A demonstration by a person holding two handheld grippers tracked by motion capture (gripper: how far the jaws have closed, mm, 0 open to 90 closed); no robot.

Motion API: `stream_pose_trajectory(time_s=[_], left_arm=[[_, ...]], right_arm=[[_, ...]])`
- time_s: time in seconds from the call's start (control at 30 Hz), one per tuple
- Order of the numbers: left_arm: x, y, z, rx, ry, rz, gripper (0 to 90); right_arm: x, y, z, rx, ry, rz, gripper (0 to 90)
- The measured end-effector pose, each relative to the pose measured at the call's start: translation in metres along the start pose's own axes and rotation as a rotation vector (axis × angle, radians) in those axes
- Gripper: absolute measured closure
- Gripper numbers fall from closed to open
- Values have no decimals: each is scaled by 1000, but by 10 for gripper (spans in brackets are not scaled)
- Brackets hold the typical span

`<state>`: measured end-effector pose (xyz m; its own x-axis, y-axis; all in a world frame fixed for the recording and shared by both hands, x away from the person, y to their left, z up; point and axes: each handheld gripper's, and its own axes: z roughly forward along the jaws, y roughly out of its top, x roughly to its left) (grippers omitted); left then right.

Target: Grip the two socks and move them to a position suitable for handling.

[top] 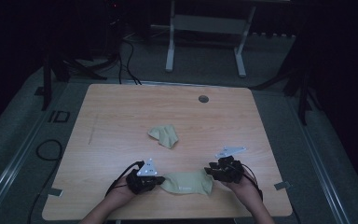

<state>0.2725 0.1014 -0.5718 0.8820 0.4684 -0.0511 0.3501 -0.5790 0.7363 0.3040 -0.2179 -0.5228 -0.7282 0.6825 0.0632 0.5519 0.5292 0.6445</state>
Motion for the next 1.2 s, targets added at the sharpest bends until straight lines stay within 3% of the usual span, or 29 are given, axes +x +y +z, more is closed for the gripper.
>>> stream_pose_trajectory(time_s=[0.13,0.2,0.33,0.43,0.47,0.57,0.73,0.93,1.2], left_arm=[[-2,0,0,-1,8,2,891],[-2,0,0,1,14,6,892],[-1,1,0,3,8,6,892],[0,1,1,1,2,4,892],[0,1,1,0,0,2,892],[1,1,1,0,-5,0,892],[1,1,1,-1,2,4,892],[0,1,1,-5,11,1,891],[4,0,2,-18,-12,-26,891]], right_arm=[[10,4,-9,-41,36,-10,670],[18,3,-8,-47,74,-22,718],[34,-5,2,9,78,-85,820],[29,-14,9,53,48,-84,839],[22,-21,9,78,14,-72,838],[18,-27,9,91,6,-60,838],[12,-34,6,81,8,-45,838],[16,-43,2,73,11,-32,837],[17,-46,-1,70,40,-15,801]])
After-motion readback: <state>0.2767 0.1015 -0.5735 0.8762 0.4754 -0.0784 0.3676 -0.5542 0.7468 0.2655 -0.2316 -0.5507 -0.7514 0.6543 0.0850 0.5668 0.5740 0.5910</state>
